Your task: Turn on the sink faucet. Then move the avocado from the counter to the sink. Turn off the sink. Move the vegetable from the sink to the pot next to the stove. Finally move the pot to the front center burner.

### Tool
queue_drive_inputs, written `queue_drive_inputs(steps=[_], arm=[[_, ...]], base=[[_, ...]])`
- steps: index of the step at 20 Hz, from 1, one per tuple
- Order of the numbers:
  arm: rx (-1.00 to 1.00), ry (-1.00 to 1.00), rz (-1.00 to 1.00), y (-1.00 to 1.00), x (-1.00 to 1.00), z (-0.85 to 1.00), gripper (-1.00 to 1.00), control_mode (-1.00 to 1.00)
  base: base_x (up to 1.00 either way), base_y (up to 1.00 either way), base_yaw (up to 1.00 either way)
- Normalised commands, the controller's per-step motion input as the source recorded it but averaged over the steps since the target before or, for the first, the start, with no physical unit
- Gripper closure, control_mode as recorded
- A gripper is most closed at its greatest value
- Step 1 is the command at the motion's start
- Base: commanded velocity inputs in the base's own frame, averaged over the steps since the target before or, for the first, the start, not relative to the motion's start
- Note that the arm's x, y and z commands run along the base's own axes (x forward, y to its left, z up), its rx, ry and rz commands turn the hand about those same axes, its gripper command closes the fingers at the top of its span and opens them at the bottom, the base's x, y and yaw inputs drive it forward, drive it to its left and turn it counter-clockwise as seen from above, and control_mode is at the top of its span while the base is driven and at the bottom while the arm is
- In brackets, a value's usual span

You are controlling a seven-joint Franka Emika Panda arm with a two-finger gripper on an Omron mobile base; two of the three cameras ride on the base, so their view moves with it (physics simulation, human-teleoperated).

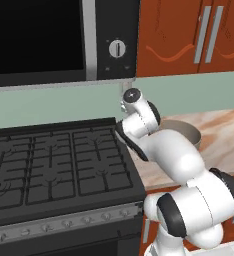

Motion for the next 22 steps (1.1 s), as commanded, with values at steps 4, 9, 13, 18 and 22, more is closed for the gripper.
queue_drive_inputs(steps=[4, 9, 13, 18, 22], arm=[[0.09, 0.00, 0.00, -0.81, -0.20, -0.01, 1.00, -1.00], [0.13, 0.03, 0.00, -0.83, -0.08, -0.08, 1.00, -1.00], [0.14, 0.10, 0.00, -0.78, 0.06, -0.16, 1.00, -1.00], [0.13, 0.06, 0.00, -0.63, 0.23, -0.17, 1.00, -1.00], [0.10, 0.03, 0.00, -0.44, 0.24, -0.31, 1.00, -1.00]], base=[[0.00, 0.00, 0.00], [0.00, 0.00, 0.00], [0.00, 0.00, 0.00], [0.00, 0.00, 0.00], [0.00, 0.00, 0.00]])
